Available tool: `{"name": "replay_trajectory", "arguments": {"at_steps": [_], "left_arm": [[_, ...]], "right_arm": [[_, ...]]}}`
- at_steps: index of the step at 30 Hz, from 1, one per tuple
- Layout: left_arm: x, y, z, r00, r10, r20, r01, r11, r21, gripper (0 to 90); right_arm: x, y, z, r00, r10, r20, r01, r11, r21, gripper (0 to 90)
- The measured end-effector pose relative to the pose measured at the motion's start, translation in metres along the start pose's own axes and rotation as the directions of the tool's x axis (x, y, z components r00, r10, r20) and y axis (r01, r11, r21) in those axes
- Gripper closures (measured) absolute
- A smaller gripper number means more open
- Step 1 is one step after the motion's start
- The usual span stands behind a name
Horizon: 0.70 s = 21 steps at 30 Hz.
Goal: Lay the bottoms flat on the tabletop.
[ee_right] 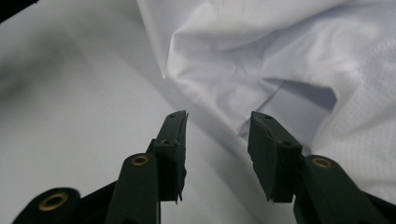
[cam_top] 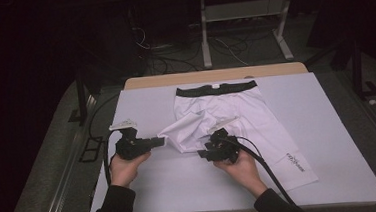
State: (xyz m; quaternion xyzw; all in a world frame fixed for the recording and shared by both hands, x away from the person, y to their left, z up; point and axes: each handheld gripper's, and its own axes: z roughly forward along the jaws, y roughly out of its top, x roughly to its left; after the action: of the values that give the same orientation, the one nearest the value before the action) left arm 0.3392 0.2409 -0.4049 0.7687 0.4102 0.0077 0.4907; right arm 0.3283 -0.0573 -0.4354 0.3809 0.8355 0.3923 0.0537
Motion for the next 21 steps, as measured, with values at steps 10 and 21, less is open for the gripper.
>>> {"name": "replay_trajectory", "arguments": {"at_steps": [10, 21], "left_arm": [[0.004, 0.0, 0.001, 0.9998, -0.012, -0.018, 0.012, 0.9999, 0.011, 87.2], [-0.018, -0.001, 0.005, 0.9911, 0.038, -0.127, -0.018, 0.9869, 0.161, 86.9]], "right_arm": [[0.005, 0.013, 0.033, 0.9841, -0.144, 0.104, 0.134, 0.986, 0.099, 83.3], [-0.004, -0.001, -0.028, 0.9921, -0.024, -0.123, 0.035, 0.996, 0.083, 84.7]]}}
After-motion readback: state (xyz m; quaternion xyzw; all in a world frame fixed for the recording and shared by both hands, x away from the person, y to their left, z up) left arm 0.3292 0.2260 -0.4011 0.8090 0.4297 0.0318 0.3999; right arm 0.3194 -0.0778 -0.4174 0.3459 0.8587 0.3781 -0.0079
